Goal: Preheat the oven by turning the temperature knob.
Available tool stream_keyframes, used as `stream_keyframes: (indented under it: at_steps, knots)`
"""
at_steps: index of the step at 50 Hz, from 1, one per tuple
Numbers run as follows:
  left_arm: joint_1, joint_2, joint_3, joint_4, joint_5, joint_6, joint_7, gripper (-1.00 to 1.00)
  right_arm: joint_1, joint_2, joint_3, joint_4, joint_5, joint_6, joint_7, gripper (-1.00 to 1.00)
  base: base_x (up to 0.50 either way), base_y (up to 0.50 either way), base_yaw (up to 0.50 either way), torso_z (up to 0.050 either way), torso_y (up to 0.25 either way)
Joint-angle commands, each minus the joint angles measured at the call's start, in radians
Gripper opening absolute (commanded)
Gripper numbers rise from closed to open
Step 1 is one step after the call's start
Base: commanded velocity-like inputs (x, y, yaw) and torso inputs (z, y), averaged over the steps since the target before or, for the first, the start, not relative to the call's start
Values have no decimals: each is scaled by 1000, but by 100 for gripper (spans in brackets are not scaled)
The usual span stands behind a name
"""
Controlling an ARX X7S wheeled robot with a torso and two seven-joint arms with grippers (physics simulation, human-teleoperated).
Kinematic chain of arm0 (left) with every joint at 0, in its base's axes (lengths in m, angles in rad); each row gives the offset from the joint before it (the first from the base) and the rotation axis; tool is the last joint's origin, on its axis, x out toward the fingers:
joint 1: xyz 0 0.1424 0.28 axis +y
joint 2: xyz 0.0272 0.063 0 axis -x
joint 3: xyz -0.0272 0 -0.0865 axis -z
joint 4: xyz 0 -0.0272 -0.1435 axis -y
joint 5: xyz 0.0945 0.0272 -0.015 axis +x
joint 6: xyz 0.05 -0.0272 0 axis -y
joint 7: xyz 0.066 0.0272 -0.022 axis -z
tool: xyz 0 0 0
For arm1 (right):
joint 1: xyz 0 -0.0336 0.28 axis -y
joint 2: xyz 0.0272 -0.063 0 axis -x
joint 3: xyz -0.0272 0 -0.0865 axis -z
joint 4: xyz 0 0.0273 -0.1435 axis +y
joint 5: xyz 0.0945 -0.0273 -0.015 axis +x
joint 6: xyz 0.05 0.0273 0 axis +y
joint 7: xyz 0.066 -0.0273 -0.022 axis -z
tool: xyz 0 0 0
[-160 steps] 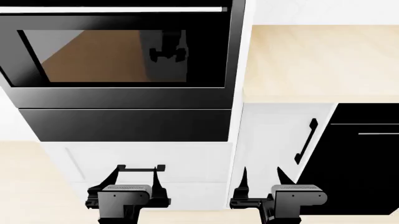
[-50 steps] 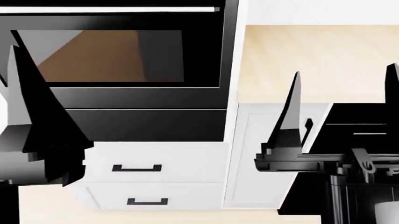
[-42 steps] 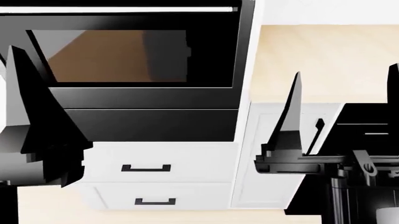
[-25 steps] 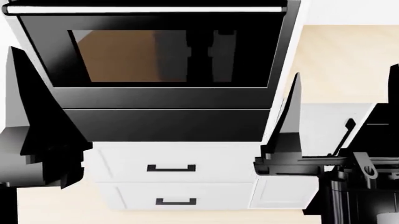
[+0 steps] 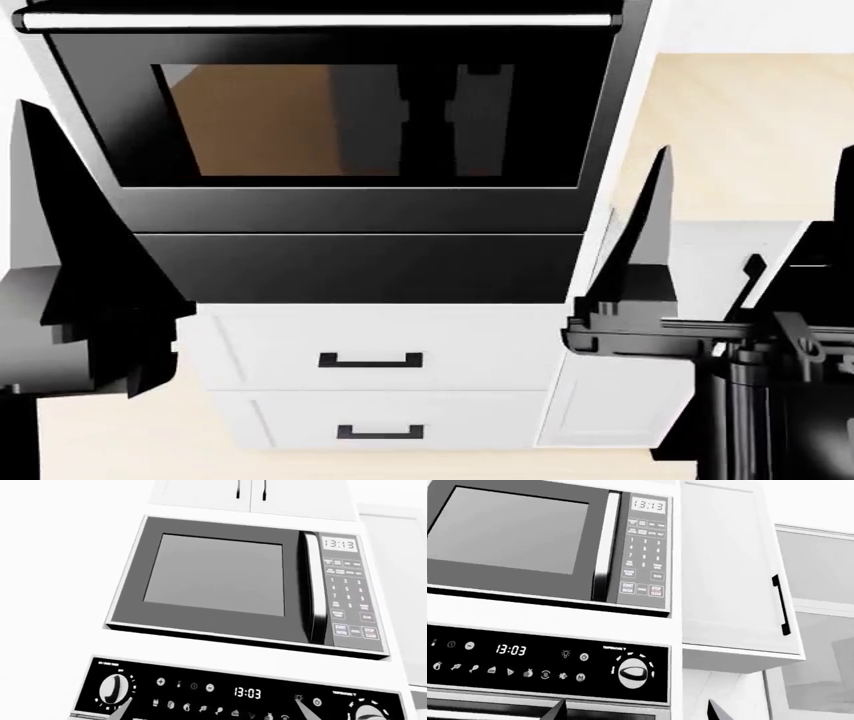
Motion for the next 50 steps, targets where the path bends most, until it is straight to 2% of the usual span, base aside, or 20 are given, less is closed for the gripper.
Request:
stream_keyframes:
  at_steps: [1, 11, 34, 39, 41, 50]
  knots:
    - [47, 6, -48, 0, -3, -6, 0, 100, 1, 0, 32, 0, 78, 20, 18, 100, 0, 0, 0, 0, 0]
    - [15, 10, -4, 0, 10, -8, 0, 100, 3, 1, 40, 0, 96, 8, -23, 100, 102, 0, 0, 0, 0]
    - [-3, 3, 14, 0, 14, -1, 0, 100, -17, 0, 5, 0, 38, -9, -20, 100, 181, 0, 0, 0, 0]
    - [-66, 12, 113, 0, 48, 42, 3, 100, -22, 0, -2, 0, 27, -11, -21, 100, 52, 0, 0, 0, 0]
    - [-84, 8, 145, 0, 62, 64, 3, 100, -23, 0, -7, 0, 21, -10, -25, 100, 0, 0, 0, 33, 0]
    - [-85, 11, 136, 0, 49, 60, 2, 100, -23, 0, -13, 0, 12, -2, -37, 100, 0, 0, 0, 50, 0]
